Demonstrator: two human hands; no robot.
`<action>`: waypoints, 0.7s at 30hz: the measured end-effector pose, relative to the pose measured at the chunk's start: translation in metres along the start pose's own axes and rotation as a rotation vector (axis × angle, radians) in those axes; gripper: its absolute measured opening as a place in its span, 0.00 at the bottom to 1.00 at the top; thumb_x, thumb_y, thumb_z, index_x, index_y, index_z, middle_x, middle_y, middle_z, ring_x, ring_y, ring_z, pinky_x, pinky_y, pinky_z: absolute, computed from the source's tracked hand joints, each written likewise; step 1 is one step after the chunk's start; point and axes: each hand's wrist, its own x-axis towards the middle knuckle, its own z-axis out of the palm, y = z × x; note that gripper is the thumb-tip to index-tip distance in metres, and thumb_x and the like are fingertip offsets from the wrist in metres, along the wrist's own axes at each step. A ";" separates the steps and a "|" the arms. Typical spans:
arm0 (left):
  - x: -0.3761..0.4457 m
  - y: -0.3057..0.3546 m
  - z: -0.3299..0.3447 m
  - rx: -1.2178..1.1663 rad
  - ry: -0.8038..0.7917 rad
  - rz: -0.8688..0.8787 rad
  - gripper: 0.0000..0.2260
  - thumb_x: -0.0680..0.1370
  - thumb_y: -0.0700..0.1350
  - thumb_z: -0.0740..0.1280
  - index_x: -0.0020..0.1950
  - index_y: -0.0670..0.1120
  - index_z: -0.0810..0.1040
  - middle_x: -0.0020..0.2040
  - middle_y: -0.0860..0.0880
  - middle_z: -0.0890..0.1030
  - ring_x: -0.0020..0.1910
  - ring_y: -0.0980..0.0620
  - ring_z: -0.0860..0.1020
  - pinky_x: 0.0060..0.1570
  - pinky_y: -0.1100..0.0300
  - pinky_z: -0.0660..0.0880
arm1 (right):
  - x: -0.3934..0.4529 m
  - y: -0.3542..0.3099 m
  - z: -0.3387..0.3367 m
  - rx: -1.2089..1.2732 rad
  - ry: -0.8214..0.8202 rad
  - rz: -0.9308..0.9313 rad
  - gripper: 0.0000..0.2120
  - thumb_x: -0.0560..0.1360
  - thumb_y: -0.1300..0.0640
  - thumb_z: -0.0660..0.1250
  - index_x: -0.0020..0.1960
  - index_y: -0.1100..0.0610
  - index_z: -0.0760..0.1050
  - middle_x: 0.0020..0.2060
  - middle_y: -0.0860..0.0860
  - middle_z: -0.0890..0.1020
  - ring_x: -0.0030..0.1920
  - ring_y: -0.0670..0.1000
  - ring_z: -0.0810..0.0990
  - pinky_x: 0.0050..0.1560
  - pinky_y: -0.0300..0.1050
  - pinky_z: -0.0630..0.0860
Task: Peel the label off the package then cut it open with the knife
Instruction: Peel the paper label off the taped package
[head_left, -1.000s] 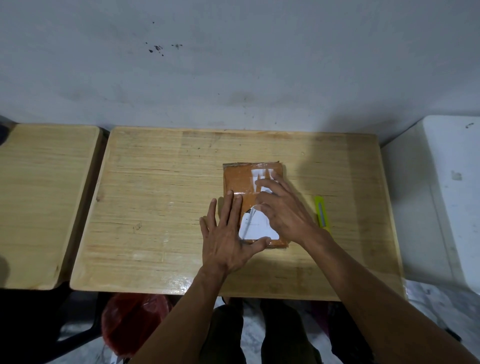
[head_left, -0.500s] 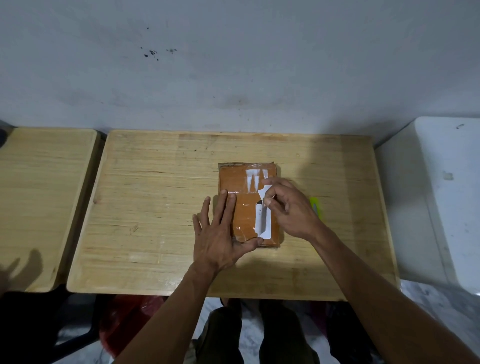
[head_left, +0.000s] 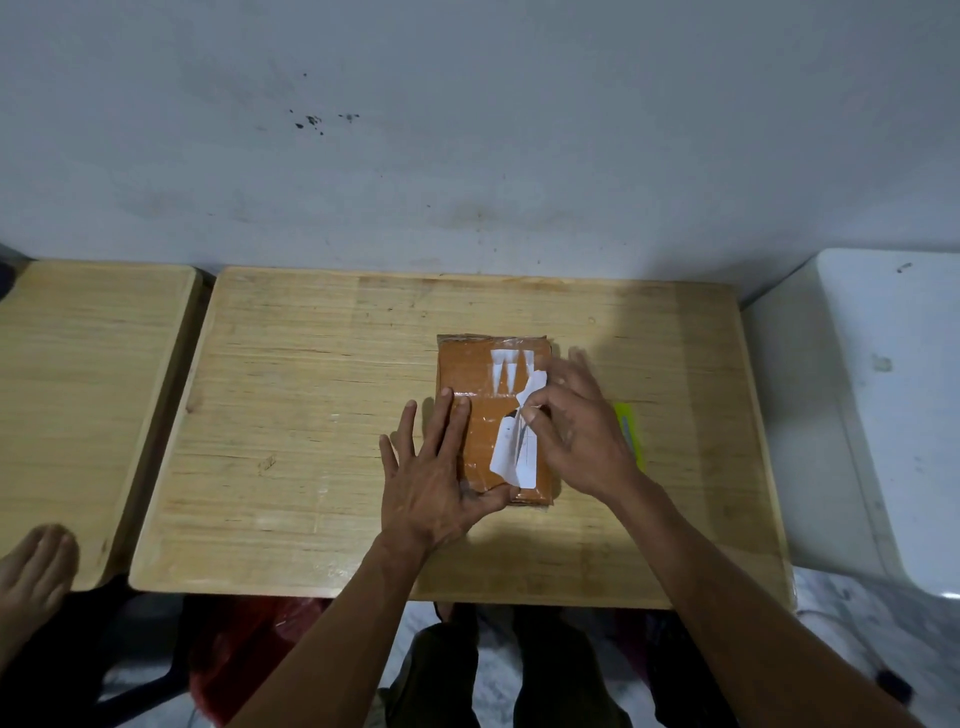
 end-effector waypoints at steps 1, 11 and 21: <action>0.000 0.000 0.000 0.003 0.000 0.001 0.55 0.63 0.82 0.57 0.80 0.58 0.36 0.80 0.60 0.33 0.80 0.45 0.34 0.74 0.29 0.47 | -0.003 -0.003 0.000 -0.106 0.033 -0.014 0.06 0.76 0.53 0.68 0.50 0.54 0.80 0.66 0.50 0.72 0.74 0.53 0.63 0.71 0.47 0.65; -0.001 0.001 -0.002 0.005 0.001 0.001 0.54 0.64 0.82 0.55 0.81 0.57 0.38 0.80 0.60 0.34 0.80 0.46 0.34 0.74 0.29 0.47 | -0.021 -0.039 0.020 -0.016 0.100 0.422 0.26 0.68 0.41 0.75 0.59 0.49 0.69 0.43 0.44 0.78 0.45 0.46 0.78 0.43 0.45 0.77; -0.002 0.001 -0.001 -0.003 0.000 -0.003 0.55 0.65 0.81 0.59 0.81 0.57 0.38 0.80 0.59 0.34 0.80 0.45 0.35 0.74 0.29 0.47 | -0.037 -0.031 0.026 0.147 0.100 0.525 0.17 0.69 0.46 0.76 0.29 0.54 0.75 0.25 0.48 0.75 0.27 0.43 0.69 0.31 0.44 0.71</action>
